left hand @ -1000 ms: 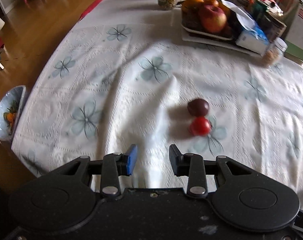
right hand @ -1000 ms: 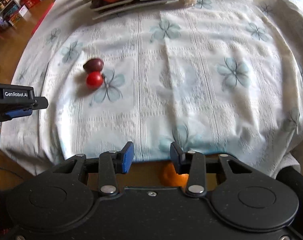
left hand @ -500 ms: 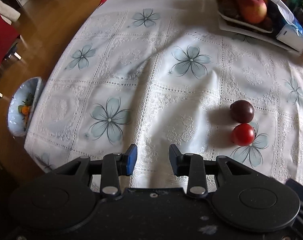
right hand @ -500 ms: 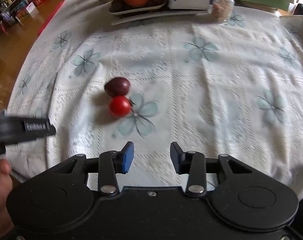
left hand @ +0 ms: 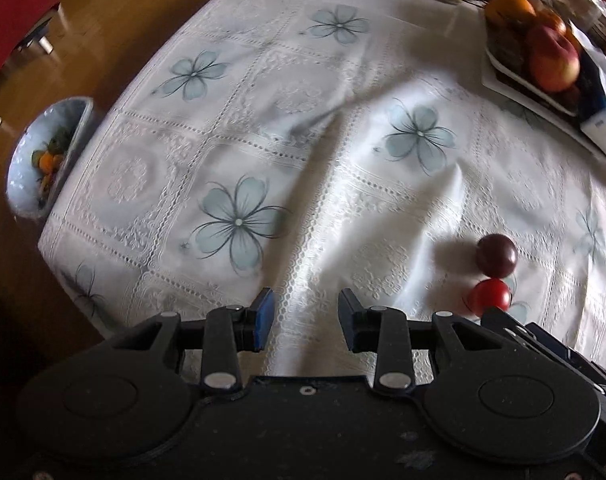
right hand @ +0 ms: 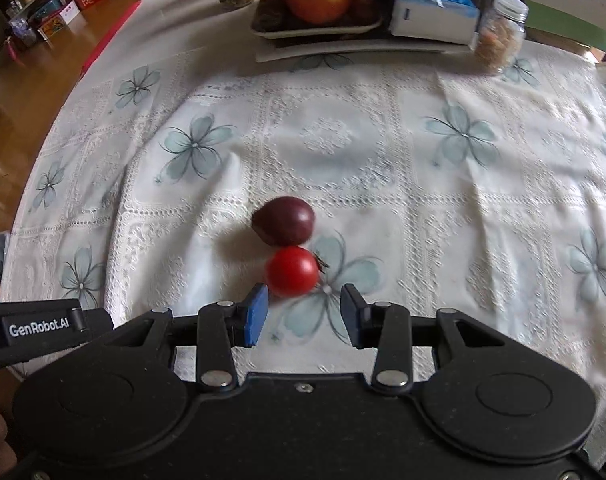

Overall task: Organize fruits
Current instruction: 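Grasp the last red tomato with right gripper while left gripper moves toward the dark plum, then grasp the dark red plum with left gripper while right gripper holds the tomato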

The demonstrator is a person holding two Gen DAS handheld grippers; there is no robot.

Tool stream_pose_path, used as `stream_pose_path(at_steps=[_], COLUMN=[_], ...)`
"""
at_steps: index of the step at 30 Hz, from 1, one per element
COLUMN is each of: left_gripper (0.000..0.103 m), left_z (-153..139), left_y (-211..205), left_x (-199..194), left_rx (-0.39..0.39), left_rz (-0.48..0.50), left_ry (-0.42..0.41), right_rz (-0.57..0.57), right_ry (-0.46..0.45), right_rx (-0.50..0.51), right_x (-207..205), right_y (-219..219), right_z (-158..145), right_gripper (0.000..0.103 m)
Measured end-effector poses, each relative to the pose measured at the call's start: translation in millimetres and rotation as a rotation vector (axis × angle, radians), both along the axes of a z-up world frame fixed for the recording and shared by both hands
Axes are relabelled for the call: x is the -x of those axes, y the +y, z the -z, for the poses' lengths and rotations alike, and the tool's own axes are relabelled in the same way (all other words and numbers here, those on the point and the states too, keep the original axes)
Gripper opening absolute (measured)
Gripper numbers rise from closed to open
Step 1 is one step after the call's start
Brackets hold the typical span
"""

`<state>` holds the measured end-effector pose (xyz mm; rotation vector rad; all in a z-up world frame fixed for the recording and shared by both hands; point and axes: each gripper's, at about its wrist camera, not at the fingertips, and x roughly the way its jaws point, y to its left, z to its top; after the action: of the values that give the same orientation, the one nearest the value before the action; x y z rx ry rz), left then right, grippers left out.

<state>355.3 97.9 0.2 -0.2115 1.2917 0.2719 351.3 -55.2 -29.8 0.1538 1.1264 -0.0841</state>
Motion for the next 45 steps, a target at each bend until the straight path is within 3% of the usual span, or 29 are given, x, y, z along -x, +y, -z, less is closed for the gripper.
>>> stream_pose_path(at_steps=[7,12,18,35,40,45], left_gripper=[0.036,0.036,0.036,0.036,0.036,0.036], left_z=[-4.5,-4.8,-0.2,16.8,17.3,15.5], left_y=[8.5,8.0,2.8,-37.2,-47.8,-54.8], left_x=[0.6,0.1,-2.1,-5.2,-4.7,-5.1], left_rx=[-0.031,-0.025,-0.02,0.002,0.032,0.079], left_rz=[-0.041,-0.034,-0.027,0.075,0.104,0.12], left_ry=[-0.009,-0.008,0.005,0.024,-0.01,-0.064], right_rz=[-0.005,-0.018,-0.021,0.113,0.188,0.229], right_ry=[0.008,0.0,0.006,0.005,0.044,0.018], right_rx=[0.018,0.087,0.056,0.062,-0.01,-0.011], right_x=[-12.3,-18.7,-13.7,25.5,32.6,39.1], right_y=[9.4,14.7,1.8,-97.3,-126.5,-139.8], right_z=[11.1,18.4,15.4,-5.3,0.3,-3.3], right_gripper=[0.049,0.049,0.045,0.045,0.045,0.045])
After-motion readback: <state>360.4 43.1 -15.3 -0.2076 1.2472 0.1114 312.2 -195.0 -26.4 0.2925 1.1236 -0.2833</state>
